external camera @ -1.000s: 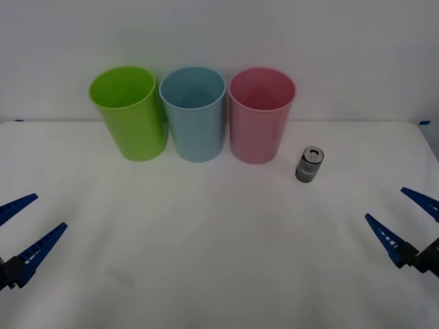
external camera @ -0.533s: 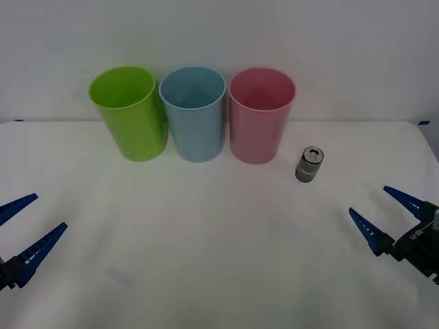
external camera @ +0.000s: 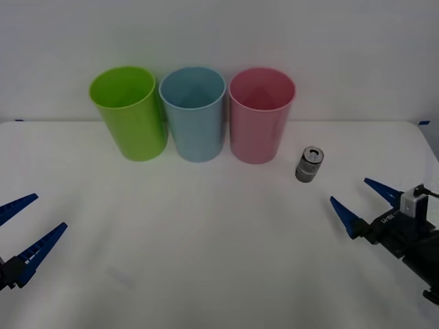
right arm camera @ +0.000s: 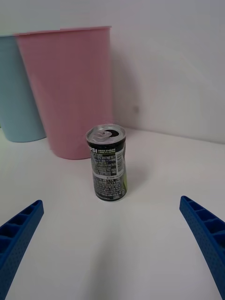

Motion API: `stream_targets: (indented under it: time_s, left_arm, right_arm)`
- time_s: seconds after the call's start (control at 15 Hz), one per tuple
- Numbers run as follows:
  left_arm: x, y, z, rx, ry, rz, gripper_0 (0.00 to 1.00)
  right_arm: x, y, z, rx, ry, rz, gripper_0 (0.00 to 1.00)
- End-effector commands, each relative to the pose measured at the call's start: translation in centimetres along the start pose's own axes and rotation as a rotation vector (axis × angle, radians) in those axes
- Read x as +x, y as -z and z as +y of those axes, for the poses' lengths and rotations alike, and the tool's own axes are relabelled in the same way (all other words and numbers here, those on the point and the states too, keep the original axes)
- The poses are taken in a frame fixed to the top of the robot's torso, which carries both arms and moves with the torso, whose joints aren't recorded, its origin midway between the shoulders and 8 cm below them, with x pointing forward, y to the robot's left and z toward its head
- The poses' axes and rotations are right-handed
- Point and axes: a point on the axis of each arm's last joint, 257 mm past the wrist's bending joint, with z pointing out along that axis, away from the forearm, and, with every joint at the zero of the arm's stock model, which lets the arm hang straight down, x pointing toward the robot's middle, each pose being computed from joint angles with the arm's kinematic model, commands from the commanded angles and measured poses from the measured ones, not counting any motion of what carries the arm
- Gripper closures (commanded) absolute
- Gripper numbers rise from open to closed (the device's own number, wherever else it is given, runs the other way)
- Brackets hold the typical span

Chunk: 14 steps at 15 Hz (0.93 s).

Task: Grasp the object on the table and drop it into the matching bin: aluminum can to the light blue bin, PET bottle to the pink bin.

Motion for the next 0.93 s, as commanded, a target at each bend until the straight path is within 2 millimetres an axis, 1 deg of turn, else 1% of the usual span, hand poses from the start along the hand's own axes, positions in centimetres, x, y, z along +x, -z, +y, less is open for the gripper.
stream_targets:
  time_s: [0.07,0.13,0.53,0.93]
  left_arm:
    - [0.0,0.0,0.0,0.0,0.0,0.0,0.0]
    - [0.0,0.0,0.0,0.0,0.0,0.0,0.0]
    - [0.0,0.0,0.0,0.0,0.0,0.0,0.0]
    - [0.0,0.0,0.0,0.0,0.0,0.0,0.0]
  right_arm:
    - [0.7,-2.1,0.0,0.003,-0.006,0.01,0.0]
    - [0.7,-3.0,-0.2,0.008,-0.008,0.008,0.0]
    - [1.8,-5.9,-0.5,0.014,-0.032,0.032,0.0]
    - [1.9,-8.2,-0.4,0.026,-0.036,0.038,0.0]
